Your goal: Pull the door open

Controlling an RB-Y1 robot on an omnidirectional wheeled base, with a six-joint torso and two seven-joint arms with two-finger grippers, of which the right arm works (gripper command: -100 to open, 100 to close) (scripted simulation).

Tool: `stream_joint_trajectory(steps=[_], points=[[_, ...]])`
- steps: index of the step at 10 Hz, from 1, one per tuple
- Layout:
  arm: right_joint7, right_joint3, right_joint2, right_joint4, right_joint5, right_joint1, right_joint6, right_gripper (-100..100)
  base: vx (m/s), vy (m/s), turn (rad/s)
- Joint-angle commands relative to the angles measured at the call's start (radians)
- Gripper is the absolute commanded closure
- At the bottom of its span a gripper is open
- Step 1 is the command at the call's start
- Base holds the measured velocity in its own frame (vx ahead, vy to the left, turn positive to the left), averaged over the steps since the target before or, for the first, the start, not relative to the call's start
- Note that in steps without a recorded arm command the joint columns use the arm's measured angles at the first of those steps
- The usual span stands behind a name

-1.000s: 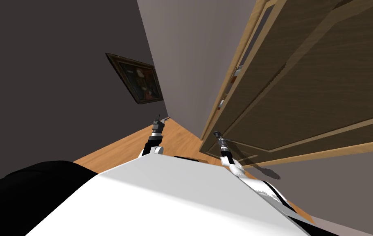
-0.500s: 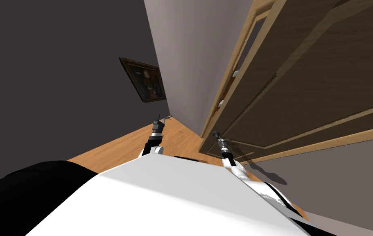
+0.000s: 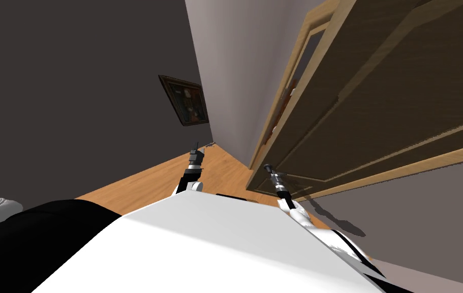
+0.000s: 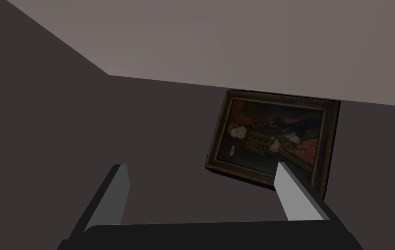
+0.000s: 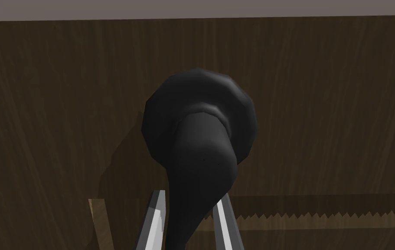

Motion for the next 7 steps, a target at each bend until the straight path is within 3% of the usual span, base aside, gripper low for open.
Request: stream_joint_trajectory(steps=[1,6,7], points=[[-0.024,0.018,-0.016,0.003,0.01,0.013,-0.035,100,-0.229,-0.077,0.134],[-0.09,0.068,-0.067,-0.003,0.038,0.057,-0.121,100,-0.203,-0.083,0.086],[-0.081,0.064,-0.059,-0.014,0.036,0.061,-0.102,100,-0.082,-0.044,0.023]])
